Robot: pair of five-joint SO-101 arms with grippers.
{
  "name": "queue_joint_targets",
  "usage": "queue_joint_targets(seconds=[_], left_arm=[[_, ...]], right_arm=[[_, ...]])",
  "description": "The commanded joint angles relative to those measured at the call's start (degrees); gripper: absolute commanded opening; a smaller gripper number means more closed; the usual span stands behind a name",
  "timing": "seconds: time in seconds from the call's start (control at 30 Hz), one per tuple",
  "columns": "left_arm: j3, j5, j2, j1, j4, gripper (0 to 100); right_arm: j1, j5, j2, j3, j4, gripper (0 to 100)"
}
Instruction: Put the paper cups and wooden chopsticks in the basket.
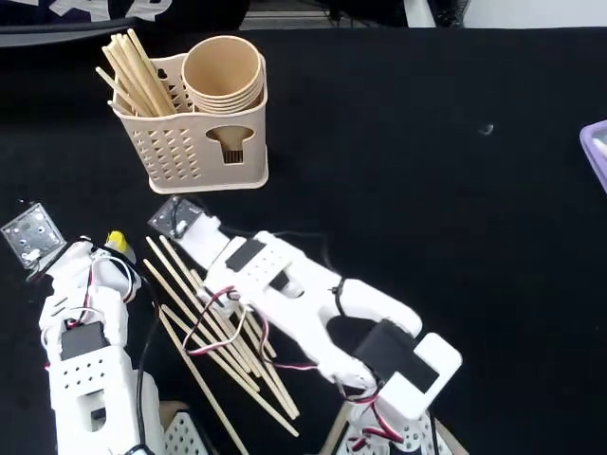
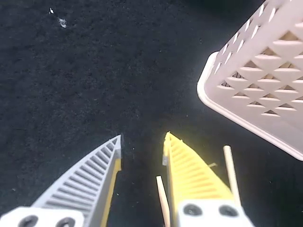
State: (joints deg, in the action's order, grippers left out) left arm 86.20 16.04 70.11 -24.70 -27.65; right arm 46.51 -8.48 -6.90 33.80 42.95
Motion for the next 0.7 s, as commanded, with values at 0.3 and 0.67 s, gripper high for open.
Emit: queue_joint_targets(seconds=[0.3,0.67], left_arm=[[-1.01,0.53,0.97,-0.75,1.05,15],[-1.01,0.53,0.97,-1.1,1.05,15]], right_arm=[[1.49,-3.08,-0.13,-2.68,9.23,16.2],[1.49,-8.0,-9.1,-11.21,18.37,1.2]])
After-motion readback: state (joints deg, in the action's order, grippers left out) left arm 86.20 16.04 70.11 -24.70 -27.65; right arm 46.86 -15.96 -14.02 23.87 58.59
